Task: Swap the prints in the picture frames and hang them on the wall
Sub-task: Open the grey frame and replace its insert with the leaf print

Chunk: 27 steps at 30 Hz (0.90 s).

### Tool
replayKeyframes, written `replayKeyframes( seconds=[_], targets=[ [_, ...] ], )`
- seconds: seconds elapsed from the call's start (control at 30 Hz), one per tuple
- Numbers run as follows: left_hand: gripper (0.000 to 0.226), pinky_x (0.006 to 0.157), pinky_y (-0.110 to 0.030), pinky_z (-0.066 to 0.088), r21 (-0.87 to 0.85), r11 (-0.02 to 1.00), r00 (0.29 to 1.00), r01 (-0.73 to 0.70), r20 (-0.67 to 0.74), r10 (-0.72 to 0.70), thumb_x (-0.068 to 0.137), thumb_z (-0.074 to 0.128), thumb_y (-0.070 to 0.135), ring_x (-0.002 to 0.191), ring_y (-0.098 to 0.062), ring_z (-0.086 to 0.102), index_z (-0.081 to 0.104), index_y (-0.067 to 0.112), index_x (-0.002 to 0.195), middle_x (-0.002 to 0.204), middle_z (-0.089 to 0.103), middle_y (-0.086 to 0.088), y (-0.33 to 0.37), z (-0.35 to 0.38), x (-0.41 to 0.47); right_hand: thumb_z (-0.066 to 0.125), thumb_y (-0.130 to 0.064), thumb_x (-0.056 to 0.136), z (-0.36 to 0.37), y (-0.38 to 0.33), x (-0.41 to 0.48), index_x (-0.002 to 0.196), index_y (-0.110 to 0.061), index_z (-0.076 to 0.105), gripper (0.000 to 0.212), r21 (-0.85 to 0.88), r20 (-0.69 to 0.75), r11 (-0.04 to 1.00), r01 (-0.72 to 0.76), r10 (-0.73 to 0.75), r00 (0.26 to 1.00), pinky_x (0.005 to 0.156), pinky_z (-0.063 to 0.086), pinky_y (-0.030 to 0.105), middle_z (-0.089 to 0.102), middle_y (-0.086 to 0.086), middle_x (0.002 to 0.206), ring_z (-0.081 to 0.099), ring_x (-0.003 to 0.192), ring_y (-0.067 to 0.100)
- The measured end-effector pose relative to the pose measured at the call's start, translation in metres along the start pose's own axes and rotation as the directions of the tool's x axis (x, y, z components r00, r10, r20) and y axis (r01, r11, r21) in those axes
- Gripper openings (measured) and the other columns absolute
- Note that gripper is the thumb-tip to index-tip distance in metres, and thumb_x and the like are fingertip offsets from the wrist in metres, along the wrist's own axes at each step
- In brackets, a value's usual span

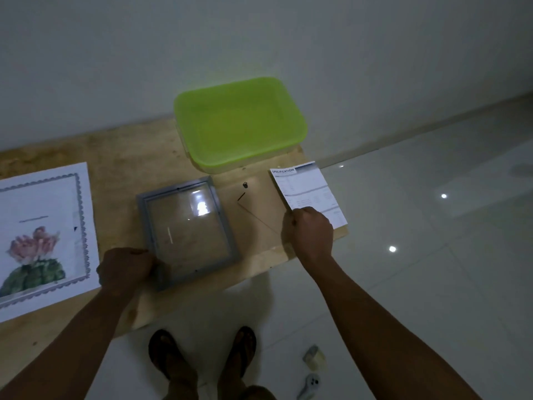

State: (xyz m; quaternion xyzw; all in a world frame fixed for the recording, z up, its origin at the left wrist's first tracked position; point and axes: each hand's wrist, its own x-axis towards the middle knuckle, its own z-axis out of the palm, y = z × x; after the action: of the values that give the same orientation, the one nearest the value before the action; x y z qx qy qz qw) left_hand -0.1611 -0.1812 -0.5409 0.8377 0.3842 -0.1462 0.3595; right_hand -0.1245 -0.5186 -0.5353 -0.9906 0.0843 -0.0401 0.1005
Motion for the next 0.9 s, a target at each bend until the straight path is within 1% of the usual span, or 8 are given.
replayKeyframes(
  seconds=[0.07,0.13,0.27,0.4,0.53,0.67,0.8,0.9],
  targets=[
    [0.033,0.084,-0.04,0.048,-0.006,1.0,1.0,0.014,-0.009,-0.014,0.079,0.079,0.016,0.107,-0.043,0.062,0.074,0.005,0.11,0.116,0.068,-0.021,0.003,0.0,-0.001,0.062,-0.011,0.087,0.003,0.004,0.005,0.06,-0.011,0.06,0.027,-0.025,0.039,0.999,-0.037,0.038,0.999,0.051,0.035,0.026,0.058,0.005,0.061,0.055,0.053,0.023],
    [0.033,0.085,-0.041,0.048,-0.024,1.0,1.0,0.013,-0.005,-0.013,0.08,0.079,0.015,0.108,-0.042,0.061,0.074,0.005,0.111,0.117,0.068,-0.021,0.003,0.0,-0.001,0.059,-0.014,0.089,0.004,0.004,0.011,0.062,-0.01,0.062,0.027,-0.05,0.05,0.997,-0.056,0.059,0.997,0.053,0.038,0.027,0.059,0.004,0.064,0.057,0.059,0.024],
    [0.033,0.086,-0.041,0.05,-0.011,1.0,1.0,-0.006,0.016,0.006,0.078,0.081,0.017,0.106,-0.038,0.063,0.076,0.008,0.109,0.115,0.07,-0.017,0.001,-0.001,0.001,0.059,-0.011,0.09,0.008,-0.003,0.016,0.068,-0.009,0.065,0.022,-0.068,0.036,0.994,-0.083,0.085,0.996,0.056,0.034,0.028,0.059,0.004,0.073,0.054,0.067,0.023],
    [0.035,0.092,-0.045,0.052,-0.051,0.999,1.0,0.006,0.017,-0.006,0.074,0.084,0.016,0.101,-0.037,0.066,0.076,0.006,0.106,0.108,0.072,-0.019,0.001,-0.003,0.004,0.059,-0.011,0.09,0.013,-0.007,0.014,0.078,-0.009,0.071,0.017,-0.093,0.027,0.995,-0.043,0.046,0.999,0.057,0.032,0.027,0.066,0.005,0.086,0.056,0.075,0.023],
    [0.033,0.09,-0.045,0.054,-0.078,0.997,1.0,0.009,0.016,-0.008,0.073,0.085,0.015,0.092,-0.035,0.067,0.076,0.005,0.103,0.101,0.073,-0.018,-0.002,-0.002,0.006,0.055,-0.009,0.091,0.013,-0.006,0.008,0.085,-0.008,0.07,0.016,-0.088,0.046,0.996,-0.003,0.007,0.999,0.058,0.034,0.029,0.067,0.006,0.092,0.057,0.081,0.024],
    [0.033,0.093,-0.052,0.054,-0.094,0.995,1.0,0.015,0.022,-0.013,0.072,0.085,0.016,0.093,-0.037,0.068,0.076,0.006,0.102,0.1,0.073,-0.019,-0.004,-0.001,0.007,0.055,-0.013,0.089,0.017,-0.007,0.004,0.084,-0.01,0.069,0.015,-0.084,0.04,0.996,-0.005,0.008,0.999,0.058,0.034,0.028,0.067,0.005,0.094,0.057,0.082,0.024],
    [0.032,0.093,-0.049,0.054,-0.095,0.995,1.0,0.007,0.011,-0.006,0.073,0.084,0.014,0.096,-0.038,0.068,0.076,0.005,0.103,0.101,0.073,-0.018,-0.004,-0.001,0.005,0.054,-0.014,0.09,0.018,-0.008,0.001,0.081,-0.01,0.065,0.014,-0.065,0.021,0.998,-0.009,0.01,1.0,0.057,0.033,0.028,0.067,0.006,0.092,0.056,0.08,0.024],
    [0.028,0.089,-0.048,0.056,-0.112,0.994,1.0,-0.009,0.004,0.009,0.073,0.084,0.013,0.093,-0.036,0.069,0.077,0.004,0.099,0.097,0.073,-0.018,-0.002,-0.002,0.001,0.058,-0.018,0.09,0.018,-0.014,-0.004,0.095,-0.01,0.068,0.014,-0.046,-0.015,0.999,0.029,-0.03,0.999,0.06,0.04,0.031,0.07,0.008,0.102,0.059,0.087,0.027]
  ],
)
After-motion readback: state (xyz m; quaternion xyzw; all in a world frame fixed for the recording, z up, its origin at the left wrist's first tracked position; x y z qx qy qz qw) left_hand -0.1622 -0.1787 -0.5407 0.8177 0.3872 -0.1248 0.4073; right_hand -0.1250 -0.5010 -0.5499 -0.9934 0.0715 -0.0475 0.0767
